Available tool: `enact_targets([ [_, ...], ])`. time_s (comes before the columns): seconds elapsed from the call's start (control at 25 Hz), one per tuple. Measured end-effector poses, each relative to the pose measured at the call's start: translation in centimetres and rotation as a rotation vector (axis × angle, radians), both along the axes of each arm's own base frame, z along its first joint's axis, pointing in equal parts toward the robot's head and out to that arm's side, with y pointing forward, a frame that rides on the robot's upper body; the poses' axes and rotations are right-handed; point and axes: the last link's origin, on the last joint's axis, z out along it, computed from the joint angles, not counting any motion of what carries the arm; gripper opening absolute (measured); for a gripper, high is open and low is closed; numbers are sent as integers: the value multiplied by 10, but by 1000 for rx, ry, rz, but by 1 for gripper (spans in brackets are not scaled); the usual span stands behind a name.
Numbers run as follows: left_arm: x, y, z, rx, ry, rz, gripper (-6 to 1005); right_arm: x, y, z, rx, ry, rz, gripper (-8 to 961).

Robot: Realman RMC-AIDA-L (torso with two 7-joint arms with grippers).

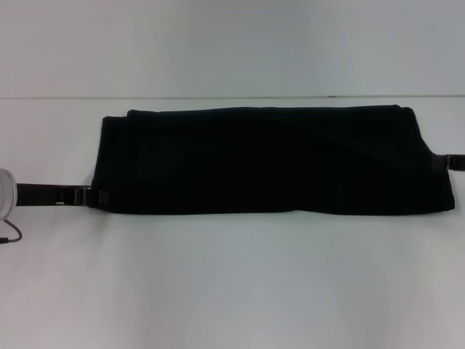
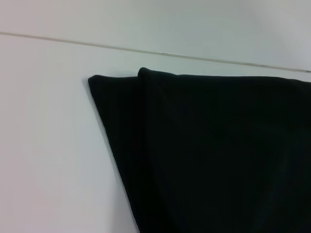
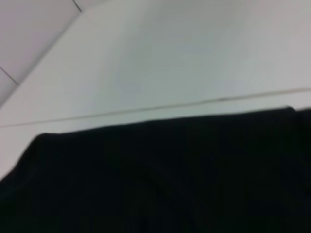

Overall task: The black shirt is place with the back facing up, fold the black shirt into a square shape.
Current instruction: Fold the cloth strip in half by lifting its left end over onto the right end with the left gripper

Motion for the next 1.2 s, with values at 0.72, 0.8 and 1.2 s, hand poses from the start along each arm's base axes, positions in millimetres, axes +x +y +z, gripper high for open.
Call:
enact_targets([
  [0.72, 2, 1, -2, -7, 10, -16, -1, 24, -6, -11, -18, -84, -134, 683],
  [0.8, 3, 2, -2, -5, 11, -17, -1, 23, -6, -16, -27, -78, -133, 683],
  [1.2, 2, 2, -6, -16, 18, -28, -1, 21, -4, -32, -18, -73, -143, 505],
])
